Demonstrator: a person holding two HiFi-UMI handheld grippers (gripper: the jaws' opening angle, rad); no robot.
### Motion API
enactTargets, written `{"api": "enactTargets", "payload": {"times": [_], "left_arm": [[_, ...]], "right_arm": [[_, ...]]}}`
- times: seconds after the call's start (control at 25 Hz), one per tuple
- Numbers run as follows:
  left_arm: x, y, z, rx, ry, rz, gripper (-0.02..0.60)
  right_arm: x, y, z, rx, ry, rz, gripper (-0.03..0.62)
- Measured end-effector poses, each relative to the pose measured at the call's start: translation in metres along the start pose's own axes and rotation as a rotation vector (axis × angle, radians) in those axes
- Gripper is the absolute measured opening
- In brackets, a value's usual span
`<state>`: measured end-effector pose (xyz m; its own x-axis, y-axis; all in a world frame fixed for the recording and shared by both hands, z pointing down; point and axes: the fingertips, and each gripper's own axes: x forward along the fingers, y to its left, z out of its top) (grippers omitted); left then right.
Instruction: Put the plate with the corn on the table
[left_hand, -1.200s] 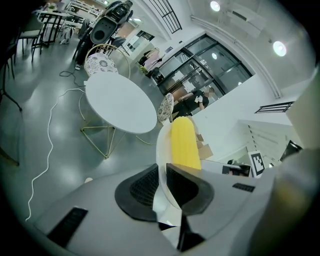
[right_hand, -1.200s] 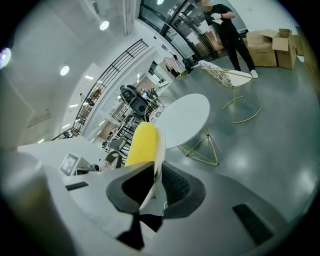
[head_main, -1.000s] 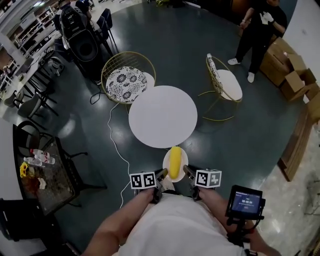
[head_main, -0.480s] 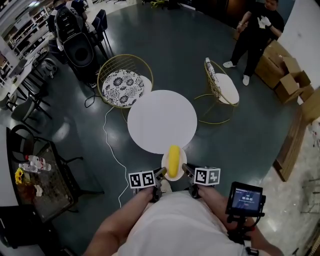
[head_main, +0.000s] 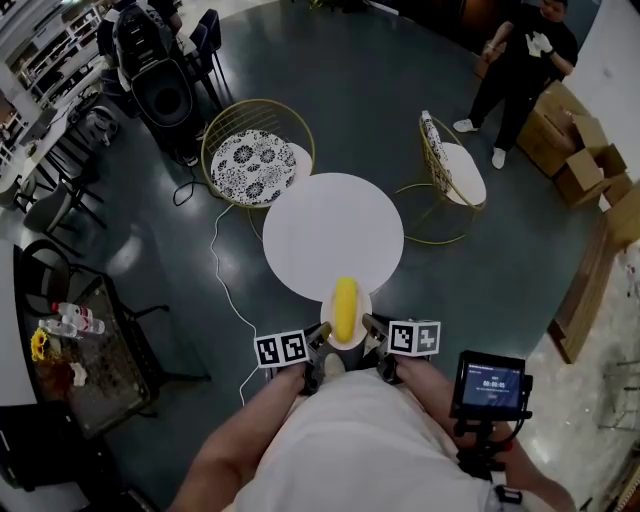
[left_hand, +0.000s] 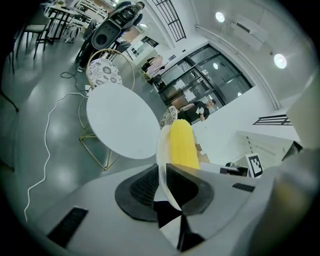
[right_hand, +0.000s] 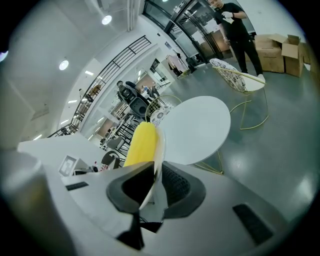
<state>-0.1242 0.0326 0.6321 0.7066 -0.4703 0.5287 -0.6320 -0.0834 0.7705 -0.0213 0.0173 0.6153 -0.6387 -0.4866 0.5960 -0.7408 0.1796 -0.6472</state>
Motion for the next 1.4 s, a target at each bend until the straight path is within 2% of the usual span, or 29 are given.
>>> {"api": "enactTargets", "payload": {"times": [0.4,1.08,1.4], "left_arm": [[0.005,0.013,0.022,-0.038,-0.04,0.038,0.052],[0.07,0.019,0.095,-0.095,-0.084,0.073,0.052],[0.099,0.03,0.131,-0.118,-0.106,0.113,0.052]], "right_arm": [[0.027,0.0,0.019,-0.017,0.046,0.044,0.06],[0.074,-0.039,0.106,-0.057,0.124,0.099,0.06],[0.107,-0.057,0.144,-0.057,0.164,0.134,0.06]]}}
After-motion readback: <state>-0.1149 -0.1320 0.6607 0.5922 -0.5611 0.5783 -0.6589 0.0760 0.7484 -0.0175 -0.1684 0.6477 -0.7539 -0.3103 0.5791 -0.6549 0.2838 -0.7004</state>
